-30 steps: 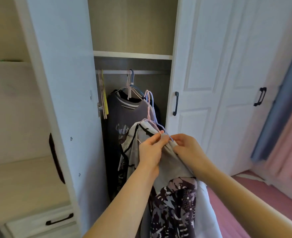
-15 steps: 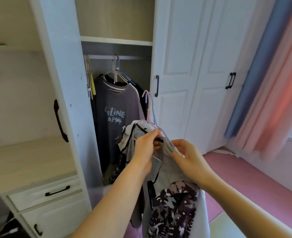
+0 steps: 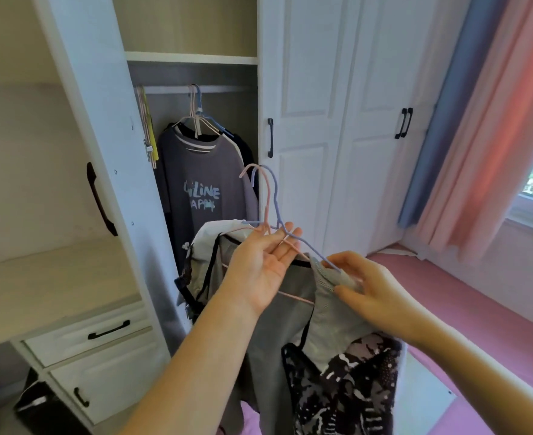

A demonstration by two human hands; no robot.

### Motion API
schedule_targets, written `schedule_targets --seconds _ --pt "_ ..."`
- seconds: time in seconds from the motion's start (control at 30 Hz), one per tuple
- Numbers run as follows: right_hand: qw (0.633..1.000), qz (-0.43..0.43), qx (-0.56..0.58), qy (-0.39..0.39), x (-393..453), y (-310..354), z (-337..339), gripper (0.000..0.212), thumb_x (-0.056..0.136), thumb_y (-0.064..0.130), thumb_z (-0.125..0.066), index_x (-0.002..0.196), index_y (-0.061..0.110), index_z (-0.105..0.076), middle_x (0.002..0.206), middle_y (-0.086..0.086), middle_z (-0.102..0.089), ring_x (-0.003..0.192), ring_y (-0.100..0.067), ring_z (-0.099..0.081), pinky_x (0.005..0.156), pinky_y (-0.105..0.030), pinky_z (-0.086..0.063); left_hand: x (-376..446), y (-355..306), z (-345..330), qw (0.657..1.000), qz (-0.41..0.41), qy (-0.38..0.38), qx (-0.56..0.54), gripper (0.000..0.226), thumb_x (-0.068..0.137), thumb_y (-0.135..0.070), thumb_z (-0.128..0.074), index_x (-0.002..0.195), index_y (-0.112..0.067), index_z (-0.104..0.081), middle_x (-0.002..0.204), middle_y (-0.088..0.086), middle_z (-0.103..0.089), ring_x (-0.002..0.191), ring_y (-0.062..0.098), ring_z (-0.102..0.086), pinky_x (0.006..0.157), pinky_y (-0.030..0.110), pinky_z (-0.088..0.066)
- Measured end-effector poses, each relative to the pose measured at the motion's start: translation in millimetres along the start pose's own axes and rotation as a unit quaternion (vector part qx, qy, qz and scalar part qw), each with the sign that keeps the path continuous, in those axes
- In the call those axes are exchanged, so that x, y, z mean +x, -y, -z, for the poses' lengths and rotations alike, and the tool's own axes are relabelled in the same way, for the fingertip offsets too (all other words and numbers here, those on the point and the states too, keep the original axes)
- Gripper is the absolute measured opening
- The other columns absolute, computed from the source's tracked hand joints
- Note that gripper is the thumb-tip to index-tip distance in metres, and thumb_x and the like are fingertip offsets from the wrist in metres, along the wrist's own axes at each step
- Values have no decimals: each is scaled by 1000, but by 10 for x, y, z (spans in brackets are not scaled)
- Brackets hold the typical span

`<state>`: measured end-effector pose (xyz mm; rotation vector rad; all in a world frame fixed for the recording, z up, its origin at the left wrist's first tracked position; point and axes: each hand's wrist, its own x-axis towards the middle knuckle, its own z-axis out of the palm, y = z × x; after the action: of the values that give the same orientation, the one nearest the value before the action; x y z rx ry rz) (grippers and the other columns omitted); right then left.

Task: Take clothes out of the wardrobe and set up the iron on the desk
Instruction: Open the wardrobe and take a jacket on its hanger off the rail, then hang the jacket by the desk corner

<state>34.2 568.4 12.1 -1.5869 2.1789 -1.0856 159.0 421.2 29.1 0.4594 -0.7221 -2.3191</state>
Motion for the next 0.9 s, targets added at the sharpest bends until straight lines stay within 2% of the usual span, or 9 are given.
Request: schedule_targets --seconds 0.03,0.13,0.2,0.3,0.47,0.7,0.83,0.9 --pt "1000 0 -24 -2 -21 14 5 39 84 8 -55 109 38 -54 100 5 -68 92 -24 -64 81 -42 -53 -61 36 -25 1000 -4 -5 5 49 93 6 -48 139 -9 -37 126 21 -61 109 34 -64 99 47 -47" --pt "997 5 -72 -28 -69 72 -33 39 83 7 -51 112 33 -53 101 7 -64 92 -17 -60 77 -35 -51 -249 134 -79 1000 -20 -12 7 60 95 6 -45 146 -19 -28 127 15 -60 112 33 -62 103 51 -42" --pt "992 3 -110 -57 -104 102 -86 33 84 13 -48 112 30 -53 101 10 -60 92 -16 -57 76 -35 -48 -400 187 -111 999 -39 -21 0 65 94 10 -42 147 -25 -27 127 16 -60 112 31 -63 104 49 -42" --pt "982 -7 -161 -97 -207 95 -177 25 87 23 -45 110 30 -52 97 10 -59 88 -18 -56 65 -32 -40 -666 280 -155 995 -86 -34 -22 73 90 14 -38 144 -34 -29 130 16 -58 110 27 -65 105 45 -42" --pt "974 -11 -175 -145 -412 141 -330 36 86 26 -48 122 29 -50 114 4 -63 95 -25 -58 68 -32 -37 -1031 354 -118 990 -129 -38 -38 79 88 17 -38 142 -40 -28 127 10 -62 115 23 -62 109 42 -38" --pt "977 41 -163 -129 -664 366 -585 44 83 28 -40 126 28 -48 117 9 -57 95 -19 -55 73 -30 -38 -1473 211 110 986 -153 -49 -46 70 89 17 -37 140 -30 -35 130 8 -60 109 24 -65 105 43 -42" --pt "971 106 -168 -133 -835 587 -825 37 85 22 -44 121 23 -51 98 11 -53 84 -7 -47 74 -27 -35 -1804 61 316 984 -156 -75 -52 61 90 16 -36 141 -19 -37 128 8 -62 108 25 -66 105 44 -42" --pt "967 129 -173 -132 -921 723 -963 34 87 29 -42 119 21 -53 94 13 -50 83 -5 -45 74 -27 -37 -1986 -21 427 982 -161 -88 -49 59 89 16 -35 139 -15 -40 124 8 -63 108 25 -66 104 44 -43"
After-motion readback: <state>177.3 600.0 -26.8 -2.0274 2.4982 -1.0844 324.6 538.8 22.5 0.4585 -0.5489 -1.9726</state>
